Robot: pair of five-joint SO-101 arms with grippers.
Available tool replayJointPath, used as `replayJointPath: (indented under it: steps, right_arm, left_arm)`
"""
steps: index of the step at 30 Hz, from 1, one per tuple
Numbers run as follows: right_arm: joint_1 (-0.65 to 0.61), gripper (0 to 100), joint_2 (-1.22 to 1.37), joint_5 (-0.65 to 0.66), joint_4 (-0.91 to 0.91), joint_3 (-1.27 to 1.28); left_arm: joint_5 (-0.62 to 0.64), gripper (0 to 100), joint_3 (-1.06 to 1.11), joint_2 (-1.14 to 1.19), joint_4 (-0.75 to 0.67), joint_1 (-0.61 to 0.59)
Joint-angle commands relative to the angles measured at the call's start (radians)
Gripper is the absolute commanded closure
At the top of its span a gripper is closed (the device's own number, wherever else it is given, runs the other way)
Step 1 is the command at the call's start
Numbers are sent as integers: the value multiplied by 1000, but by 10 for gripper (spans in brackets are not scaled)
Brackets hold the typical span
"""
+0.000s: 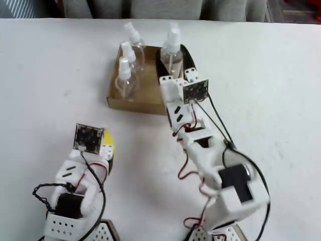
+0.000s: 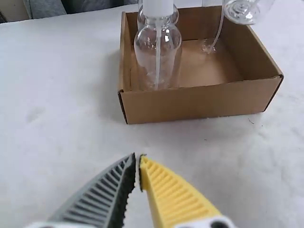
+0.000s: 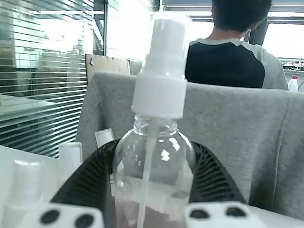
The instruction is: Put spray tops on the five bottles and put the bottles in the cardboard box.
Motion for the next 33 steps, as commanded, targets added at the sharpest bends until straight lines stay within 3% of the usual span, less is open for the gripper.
replayJointPath:
  steps: [1,6,12,23,29,33]
  right_arm:
    - [-39,983,-236,-37,255,5]
    - [-82,983,-495,-221,619,12]
    - [-145,983,-653,-273,898,11]
    - [-229,983,-662,-275,963,87]
    - [-248,983,-673,-267,966,160]
    - [-245,983,-711,-265,1069,155]
  left_arm:
    - [-5,976,-3,-12,-38,-5]
    - [92,977,-3,-12,-110,38]
    - [167,978,-3,-13,-236,232]
    - [161,978,-3,-13,-189,553]
    - [161,978,-3,-10,-215,559]
    - [161,978,-3,-10,-221,522]
